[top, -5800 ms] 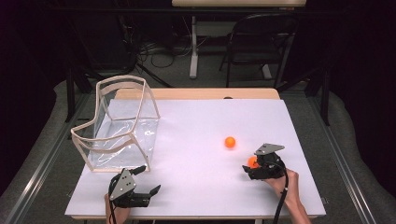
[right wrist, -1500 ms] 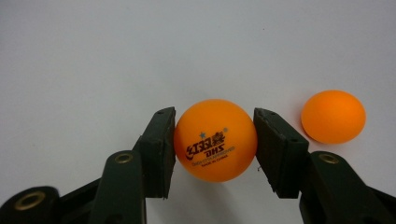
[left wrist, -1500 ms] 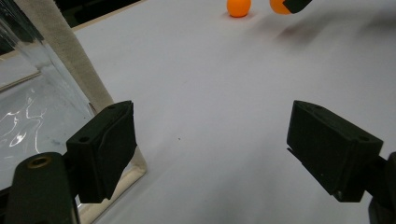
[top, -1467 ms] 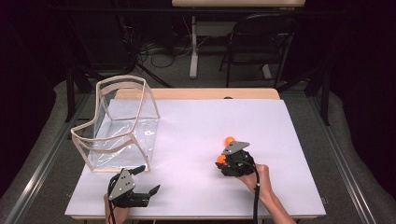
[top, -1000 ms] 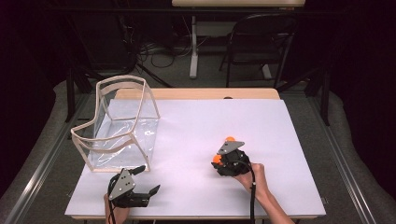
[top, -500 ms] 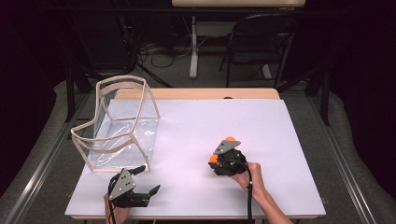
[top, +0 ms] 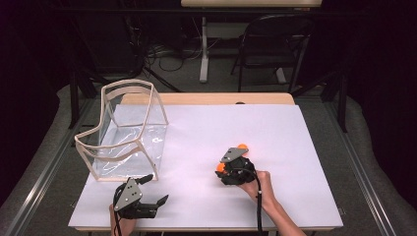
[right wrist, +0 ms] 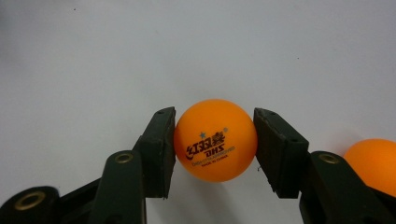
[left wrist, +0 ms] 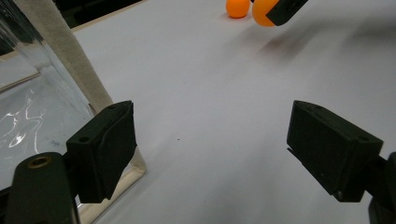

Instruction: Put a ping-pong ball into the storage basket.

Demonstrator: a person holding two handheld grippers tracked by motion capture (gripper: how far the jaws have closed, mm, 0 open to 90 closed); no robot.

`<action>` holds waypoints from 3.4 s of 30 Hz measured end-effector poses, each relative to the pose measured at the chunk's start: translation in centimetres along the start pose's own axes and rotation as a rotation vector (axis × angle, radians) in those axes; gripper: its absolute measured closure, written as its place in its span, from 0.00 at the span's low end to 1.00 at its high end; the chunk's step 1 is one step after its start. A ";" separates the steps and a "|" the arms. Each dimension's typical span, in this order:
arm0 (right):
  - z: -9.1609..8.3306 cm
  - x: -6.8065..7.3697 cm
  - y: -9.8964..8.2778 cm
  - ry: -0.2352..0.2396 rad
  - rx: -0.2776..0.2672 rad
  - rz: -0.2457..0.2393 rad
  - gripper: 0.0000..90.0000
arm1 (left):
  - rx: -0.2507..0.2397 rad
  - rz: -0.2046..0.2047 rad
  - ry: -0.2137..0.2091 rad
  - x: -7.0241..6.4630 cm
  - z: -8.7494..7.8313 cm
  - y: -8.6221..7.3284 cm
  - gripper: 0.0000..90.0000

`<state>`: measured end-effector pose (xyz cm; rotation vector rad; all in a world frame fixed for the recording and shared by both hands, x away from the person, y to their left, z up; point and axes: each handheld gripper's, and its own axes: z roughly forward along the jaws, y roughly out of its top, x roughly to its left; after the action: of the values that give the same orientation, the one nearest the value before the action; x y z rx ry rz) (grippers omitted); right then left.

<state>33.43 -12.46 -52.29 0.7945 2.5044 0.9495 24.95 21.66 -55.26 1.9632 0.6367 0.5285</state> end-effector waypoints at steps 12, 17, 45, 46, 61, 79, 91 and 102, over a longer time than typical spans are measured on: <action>0.5 0.4 0.8 0.013 -0.007 -0.004 0.56 | -0.001 0.001 -0.003 0.0 0.1 0.0 0.17; 0.7 0.6 1.2 0.018 -0.013 -0.008 0.56 | -0.002 0.000 -0.003 0.0 0.1 0.1 0.17; 2.1 1.0 3.6 0.032 -0.025 -0.023 0.56 | -0.005 0.000 -0.001 0.1 0.0 0.0 0.17; 2.2 1.0 3.7 0.034 -0.023 -0.024 0.56 | -0.005 0.000 -0.001 0.1 0.0 0.0 0.17; 2.8 1.0 4.9 0.038 -0.028 -0.036 0.56 | -0.006 -0.004 -0.001 0.1 0.0 0.0 0.18; 3.1 1.2 6.6 0.046 -0.034 -0.051 0.56 | -0.007 -0.004 -0.003 0.1 0.0 0.0 0.17; 3.3 1.3 7.4 0.049 -0.035 -0.062 0.56 | -0.007 -0.003 -0.004 0.1 0.0 0.0 0.17; 3.4 1.5 8.3 0.055 -0.039 -0.074 0.56 | -0.009 -0.007 -0.004 0.1 0.0 0.0 0.17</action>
<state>37.12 -4.74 -49.18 0.6681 2.5351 1.0041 25.00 21.70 -55.25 1.9528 0.6378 0.5223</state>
